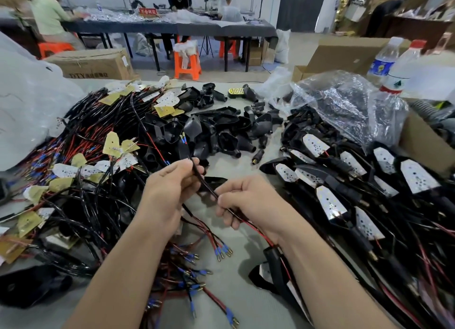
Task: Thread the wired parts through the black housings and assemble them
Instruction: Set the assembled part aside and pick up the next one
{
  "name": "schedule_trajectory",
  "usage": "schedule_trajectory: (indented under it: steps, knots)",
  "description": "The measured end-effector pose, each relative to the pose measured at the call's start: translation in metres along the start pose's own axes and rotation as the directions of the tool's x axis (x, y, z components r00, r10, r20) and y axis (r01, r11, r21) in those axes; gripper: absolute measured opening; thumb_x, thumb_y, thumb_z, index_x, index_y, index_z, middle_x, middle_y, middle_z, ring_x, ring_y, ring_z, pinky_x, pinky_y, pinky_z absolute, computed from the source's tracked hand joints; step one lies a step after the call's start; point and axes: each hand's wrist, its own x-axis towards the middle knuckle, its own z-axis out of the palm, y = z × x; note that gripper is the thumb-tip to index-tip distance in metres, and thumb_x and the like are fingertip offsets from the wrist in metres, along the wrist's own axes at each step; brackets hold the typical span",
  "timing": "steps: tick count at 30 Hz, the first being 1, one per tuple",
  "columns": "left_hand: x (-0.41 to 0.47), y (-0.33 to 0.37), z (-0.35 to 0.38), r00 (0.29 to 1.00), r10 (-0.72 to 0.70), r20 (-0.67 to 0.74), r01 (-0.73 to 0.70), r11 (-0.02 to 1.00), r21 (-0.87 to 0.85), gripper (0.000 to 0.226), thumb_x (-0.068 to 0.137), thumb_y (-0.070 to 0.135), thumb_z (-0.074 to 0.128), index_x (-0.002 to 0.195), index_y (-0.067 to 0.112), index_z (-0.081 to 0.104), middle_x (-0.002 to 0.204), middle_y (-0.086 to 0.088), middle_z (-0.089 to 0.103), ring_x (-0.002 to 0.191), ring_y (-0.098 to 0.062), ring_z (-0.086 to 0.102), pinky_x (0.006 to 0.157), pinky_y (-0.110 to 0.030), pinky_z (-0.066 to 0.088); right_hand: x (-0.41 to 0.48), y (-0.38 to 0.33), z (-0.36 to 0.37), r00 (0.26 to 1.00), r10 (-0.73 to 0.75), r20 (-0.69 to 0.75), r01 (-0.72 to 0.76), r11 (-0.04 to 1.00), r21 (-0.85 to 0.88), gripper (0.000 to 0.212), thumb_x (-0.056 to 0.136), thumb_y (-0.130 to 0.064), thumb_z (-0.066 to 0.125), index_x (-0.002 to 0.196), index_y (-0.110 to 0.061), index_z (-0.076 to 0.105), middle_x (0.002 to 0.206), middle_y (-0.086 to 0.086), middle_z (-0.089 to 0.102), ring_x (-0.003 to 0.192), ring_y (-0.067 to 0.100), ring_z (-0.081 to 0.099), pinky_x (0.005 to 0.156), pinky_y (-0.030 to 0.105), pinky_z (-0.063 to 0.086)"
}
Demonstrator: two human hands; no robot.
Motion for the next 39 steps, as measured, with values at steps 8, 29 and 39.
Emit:
schedule_trajectory:
  steps: [8, 29, 39]
  knots:
    - [0.003, 0.013, -0.015, 0.998, 0.045, -0.050, -0.052, 0.987, -0.154, 0.017, 0.102, 0.018, 0.059, 0.096, 0.015, 0.075, 0.083, 0.000, 0.076, 0.070, -0.009, 0.070, 0.063, -0.018, 0.056, -0.008, 0.002, -0.005, 0.998, 0.004, 0.059, 0.007, 0.985, -0.175, 0.020, 0.077, 0.011, 0.058, 0.092, -0.001, 0.064, 0.066, 0.020, 0.066, 0.047, 0.024, 0.054, 0.042, 0.025, 0.044]
    - [0.011, 0.023, -0.031, 0.934, 0.248, -0.258, -0.253, 0.967, 0.015, 0.015, 0.103, 0.020, 0.061, 0.105, 0.014, 0.075, 0.095, -0.003, 0.081, 0.092, -0.015, 0.077, 0.077, -0.025, 0.063, -0.023, -0.008, -0.048, 1.000, 0.016, 0.026, -0.009, 0.968, -0.249, 0.011, 0.088, 0.002, 0.060, 0.083, -0.002, 0.069, 0.073, 0.016, 0.074, 0.056, 0.023, 0.067, 0.049, 0.019, 0.047]
    - [0.011, -0.012, -0.012, 0.955, 0.286, 0.081, -0.275, 0.747, 0.605, 0.013, 0.090, 0.027, 0.076, 0.097, 0.037, 0.079, 0.087, 0.020, 0.077, 0.079, -0.002, 0.074, 0.079, -0.026, 0.060, -0.005, 0.013, -0.010, 0.935, -0.193, -0.298, -0.038, 0.779, -0.625, 0.024, 0.087, -0.032, 0.061, 0.108, -0.029, 0.071, 0.085, 0.001, 0.076, 0.086, 0.019, 0.069, 0.080, 0.026, 0.054]
